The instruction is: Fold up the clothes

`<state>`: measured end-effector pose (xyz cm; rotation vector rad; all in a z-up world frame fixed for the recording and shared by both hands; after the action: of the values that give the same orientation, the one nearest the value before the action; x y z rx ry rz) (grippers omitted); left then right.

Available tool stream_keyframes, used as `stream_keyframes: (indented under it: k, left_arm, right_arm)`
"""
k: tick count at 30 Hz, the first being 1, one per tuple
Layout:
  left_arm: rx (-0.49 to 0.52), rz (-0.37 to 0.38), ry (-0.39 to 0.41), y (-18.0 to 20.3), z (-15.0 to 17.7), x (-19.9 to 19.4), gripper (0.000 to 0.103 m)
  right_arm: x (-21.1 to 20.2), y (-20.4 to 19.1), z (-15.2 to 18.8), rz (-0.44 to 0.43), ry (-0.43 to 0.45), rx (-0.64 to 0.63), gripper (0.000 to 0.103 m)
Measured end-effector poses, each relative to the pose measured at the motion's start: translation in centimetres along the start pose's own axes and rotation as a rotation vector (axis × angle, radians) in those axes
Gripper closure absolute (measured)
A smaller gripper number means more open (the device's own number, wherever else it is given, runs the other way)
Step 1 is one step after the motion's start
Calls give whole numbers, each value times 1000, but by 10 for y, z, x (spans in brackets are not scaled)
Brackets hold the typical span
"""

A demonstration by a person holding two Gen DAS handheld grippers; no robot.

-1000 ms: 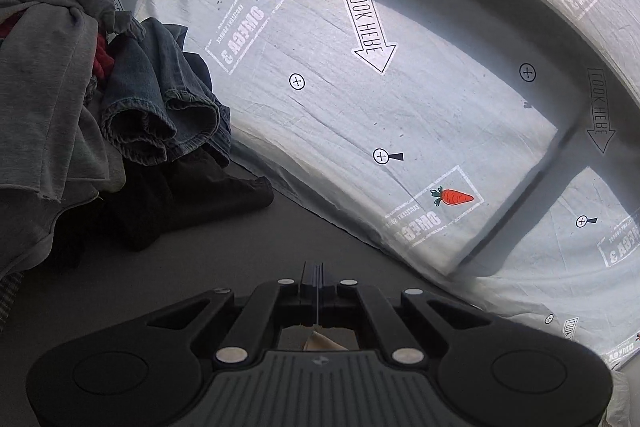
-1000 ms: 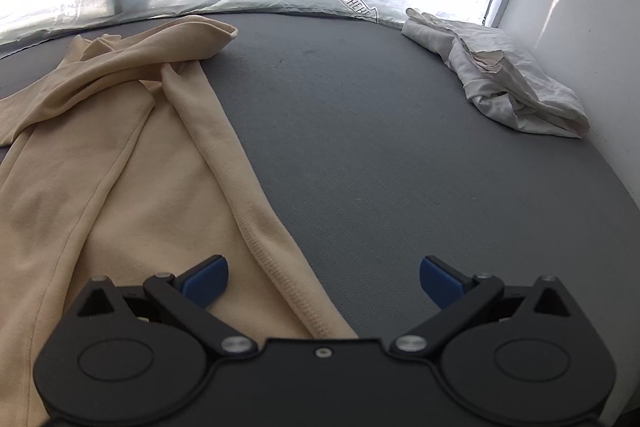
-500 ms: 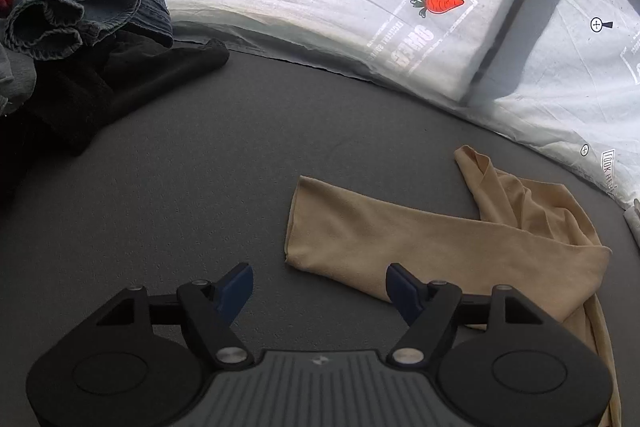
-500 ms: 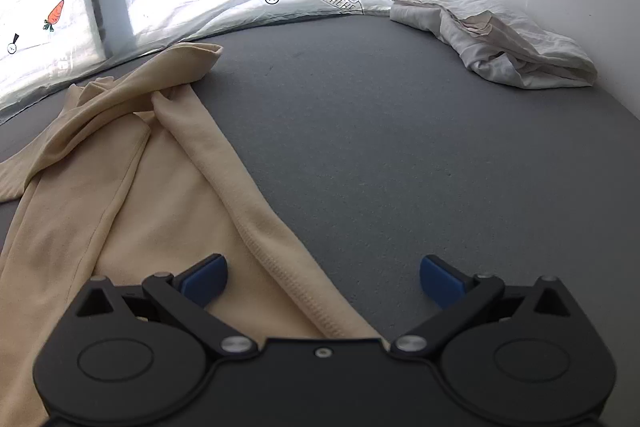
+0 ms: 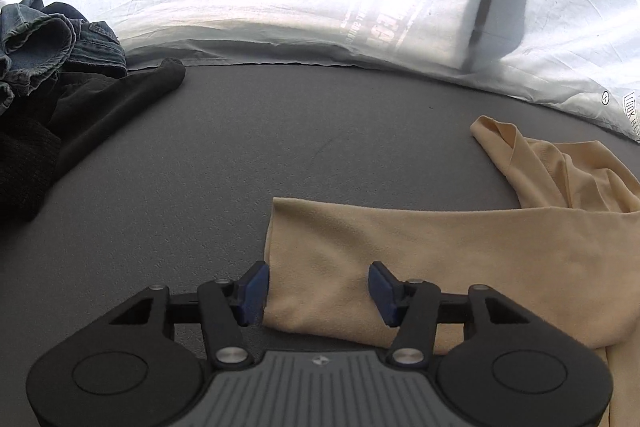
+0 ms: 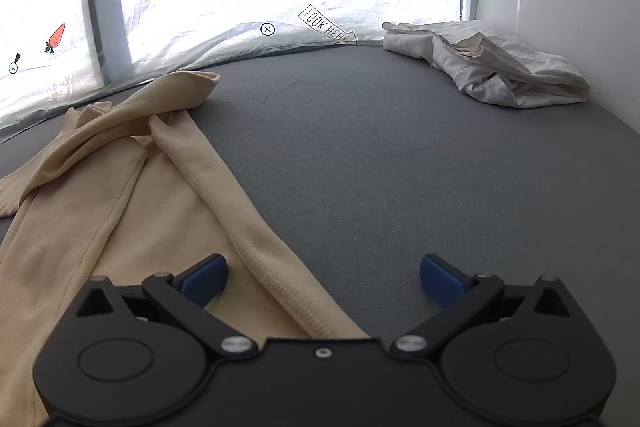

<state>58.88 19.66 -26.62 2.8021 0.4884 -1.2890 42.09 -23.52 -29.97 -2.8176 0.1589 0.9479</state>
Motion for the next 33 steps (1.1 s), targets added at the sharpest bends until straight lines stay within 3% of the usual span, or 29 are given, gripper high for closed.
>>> stream_keyframes:
  k: [1,2,4,8,16,23,26,28,31,33]
  left_arm:
    - [-2,7,7,0,-2,-2,89]
    - [-27,34,1,-2,-5,-4,102]
    - [-77,84,-5,-5,-12,-10,103]
    - [-193,149,75,-8,-40,-42,103]
    - [-262,308,380,8,-123,-156,103]
    - [-399,409,571,-8,-170,-235,103]
    - [-421,378,604,-21,-176,-242,103]
    - [-413,318,609,-30,-175,-240,103]
    - [-431,221,518,-50,-154,-211,103]
    - [-448,134,404,-63,-130,-181,102]
  right_arm:
    - [0,0,0,0,0,0,0]
    - [0,0,0,0,1,0,0]
    - [0,0,1,0,1,1,0]
    - [0,0,1,-1,2,1,0]
    - [0,0,2,-2,3,1,0]
    - [0,0,2,-2,3,2,0]
    - [0,0,2,-2,3,2,0]
    - [0,0,2,-2,3,2,0]
    - [0,0,2,-1,3,1,0]
    - [1,0,2,0,3,0,0]
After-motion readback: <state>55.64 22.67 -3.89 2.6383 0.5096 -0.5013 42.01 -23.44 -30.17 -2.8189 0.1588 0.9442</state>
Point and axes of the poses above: each gripper's, at about its wrist camera, not at the fingertips, and x roughly the way its jaws point, y to its right, z to its underside, the point moved 7 cm from there along x, roughly the way its jaws point, and after that the axes turned 10 degrees about -z, right-handed, at the moved point
